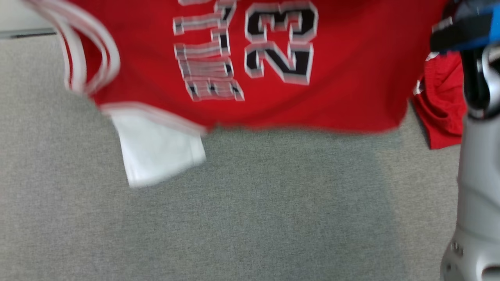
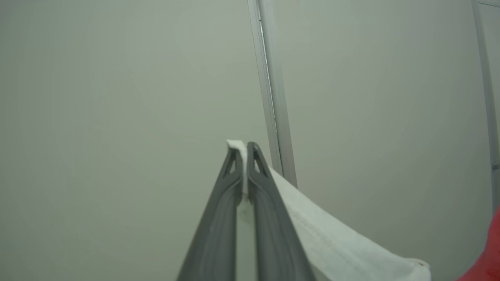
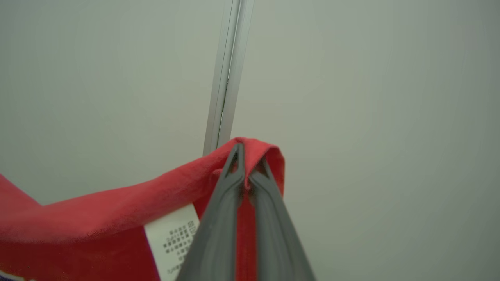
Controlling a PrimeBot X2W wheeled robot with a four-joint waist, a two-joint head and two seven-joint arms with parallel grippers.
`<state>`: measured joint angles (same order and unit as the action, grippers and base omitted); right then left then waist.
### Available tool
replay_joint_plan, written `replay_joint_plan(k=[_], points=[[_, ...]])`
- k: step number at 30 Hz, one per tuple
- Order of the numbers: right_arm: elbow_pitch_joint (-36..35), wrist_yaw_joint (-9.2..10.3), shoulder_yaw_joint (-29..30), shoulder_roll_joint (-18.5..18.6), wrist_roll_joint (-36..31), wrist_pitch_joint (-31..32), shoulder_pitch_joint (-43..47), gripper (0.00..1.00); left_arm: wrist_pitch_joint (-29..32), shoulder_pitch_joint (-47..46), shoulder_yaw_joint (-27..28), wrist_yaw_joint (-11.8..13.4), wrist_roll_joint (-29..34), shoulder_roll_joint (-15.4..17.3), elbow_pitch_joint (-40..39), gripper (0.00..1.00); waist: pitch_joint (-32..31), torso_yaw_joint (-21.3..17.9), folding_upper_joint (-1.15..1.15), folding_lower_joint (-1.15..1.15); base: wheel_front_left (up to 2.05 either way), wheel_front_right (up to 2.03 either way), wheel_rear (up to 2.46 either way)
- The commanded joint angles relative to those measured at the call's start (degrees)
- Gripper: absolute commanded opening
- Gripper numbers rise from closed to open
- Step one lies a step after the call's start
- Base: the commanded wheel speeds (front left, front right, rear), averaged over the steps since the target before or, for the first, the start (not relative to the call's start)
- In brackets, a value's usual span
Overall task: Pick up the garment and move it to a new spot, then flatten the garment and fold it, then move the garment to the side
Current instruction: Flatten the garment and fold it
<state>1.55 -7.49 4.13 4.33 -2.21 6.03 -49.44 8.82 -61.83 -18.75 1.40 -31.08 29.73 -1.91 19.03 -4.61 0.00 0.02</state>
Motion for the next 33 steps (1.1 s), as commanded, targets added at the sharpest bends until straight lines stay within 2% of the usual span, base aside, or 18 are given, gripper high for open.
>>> replay_joint_plan(k=[1,4,10,14,19,22,26,33], points=[[2.52,-0.01,-0.13,-0.14,-1.32,-0.79,-3.50,0.00,-1.12,-3.05,0.22,-0.32,0.54,-0.76,2.23,0.00,1.78,1.19,0.00,-0.02,0.00,0.00,0.00],[12.17,-0.01,-0.04,-0.77,-4.25,-3.08,-12.33,0.00,-4.14,-10.13,1.39,-0.85,-1.23,-4.40,10.46,0.00,3.59,1.36,0.00,-0.02,0.00,0.00,0.00],[27.91,-0.01,-0.45,-1.13,-13.63,-7.67,-23.56,0.00,-10.12,-17.37,-0.16,-2.20,1.03,-7.81,22.33,0.00,6.59,3.36,0.00,-0.02,0.00,0.00,0.00],[36.10,-0.01,1.69,-1.39,-17.79,-10.77,-26.45,0.00,-13.66,-16.23,-1.15,-3.06,0.76,-9.98,28.02,0.00,9.43,5.22,0.00,-0.02,0.00,0.00,0.00],[45.24,-0.01,4.28,-1.42,-18.57,-14.03,-24.61,0.00,-18.07,-11.72,-2.33,-4.70,-0.25,-12.38,33.48,0.00,12.77,7.06,0.00,-0.02,0.00,0.00,0.00],[49.05,-0.01,5.21,-1.41,-18.54,-16.69,-23.00,0.00,-20.07,-8.05,-3.36,-6.17,-0.85,-12.45,35.19,0.00,13.83,7.49,0.00,-0.02,0.00,0.00,0.00],[52.40,0.00,7.28,-1.33,-17.74,-19.19,-19.94,0.00,-22.13,-1.46,-3.77,-7.45,-1.77,-11.00,35.52,0.00,13.76,7.41,0.00,-0.02,0.00,0.00,0.00],[52.88,-0.01,8.41,-1.40,-12.58,-21.09,-15.67,0.00,-23.79,8.75,-1.82,-8.14,-4.36,-11.00,30.21,0.00,12.21,7.47,0.00,-0.02,0.00,0.00,0.00]])
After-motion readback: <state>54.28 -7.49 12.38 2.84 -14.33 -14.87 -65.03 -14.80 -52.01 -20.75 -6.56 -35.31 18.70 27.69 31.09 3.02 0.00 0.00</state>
